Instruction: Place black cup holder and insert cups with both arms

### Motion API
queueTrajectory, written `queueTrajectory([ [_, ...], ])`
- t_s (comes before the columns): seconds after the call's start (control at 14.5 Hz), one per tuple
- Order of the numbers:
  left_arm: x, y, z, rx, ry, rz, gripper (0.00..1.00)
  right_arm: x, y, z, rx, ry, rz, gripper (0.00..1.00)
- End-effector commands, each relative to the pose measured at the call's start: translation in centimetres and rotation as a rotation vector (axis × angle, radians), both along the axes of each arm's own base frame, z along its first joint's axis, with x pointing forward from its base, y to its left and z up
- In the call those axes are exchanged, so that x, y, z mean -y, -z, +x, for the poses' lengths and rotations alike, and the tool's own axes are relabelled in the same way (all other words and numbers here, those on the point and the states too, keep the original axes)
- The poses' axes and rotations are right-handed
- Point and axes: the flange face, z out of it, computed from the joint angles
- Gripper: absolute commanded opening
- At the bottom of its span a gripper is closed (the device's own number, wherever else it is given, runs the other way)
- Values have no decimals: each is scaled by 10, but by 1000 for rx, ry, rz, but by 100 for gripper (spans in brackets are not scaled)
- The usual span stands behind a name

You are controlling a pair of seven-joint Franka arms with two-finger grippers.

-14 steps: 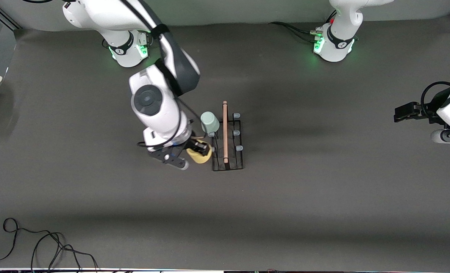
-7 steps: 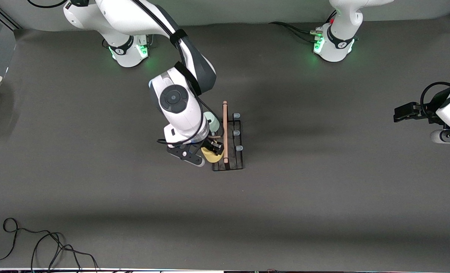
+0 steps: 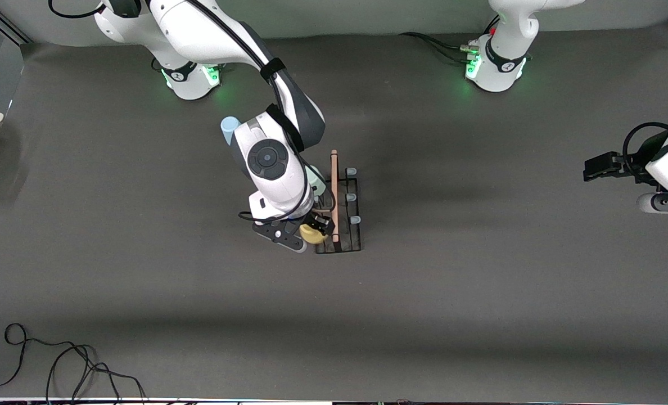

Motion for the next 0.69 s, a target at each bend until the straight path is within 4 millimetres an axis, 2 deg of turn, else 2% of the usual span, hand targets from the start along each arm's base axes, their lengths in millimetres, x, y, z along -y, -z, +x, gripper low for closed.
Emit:
queueTrajectory([
  [0.0,0,-4,-3,7,-10,16,100,8,-27,6,4,11,10,98],
  [0.14,0,-4,-3,7,-10,14,100,37,-53,16,-19,-16,13,99],
  [0.34,0,-4,-3,5,-10,14,100,97,-101,28,-67,-95,21,99],
  [0.48,0,-4,-4,4,-10,14,100,145,-131,34,-98,-145,33,100],
  [0.62,0,-4,-4,4,-10,14,100,203,-155,38,-138,-210,42,100],
])
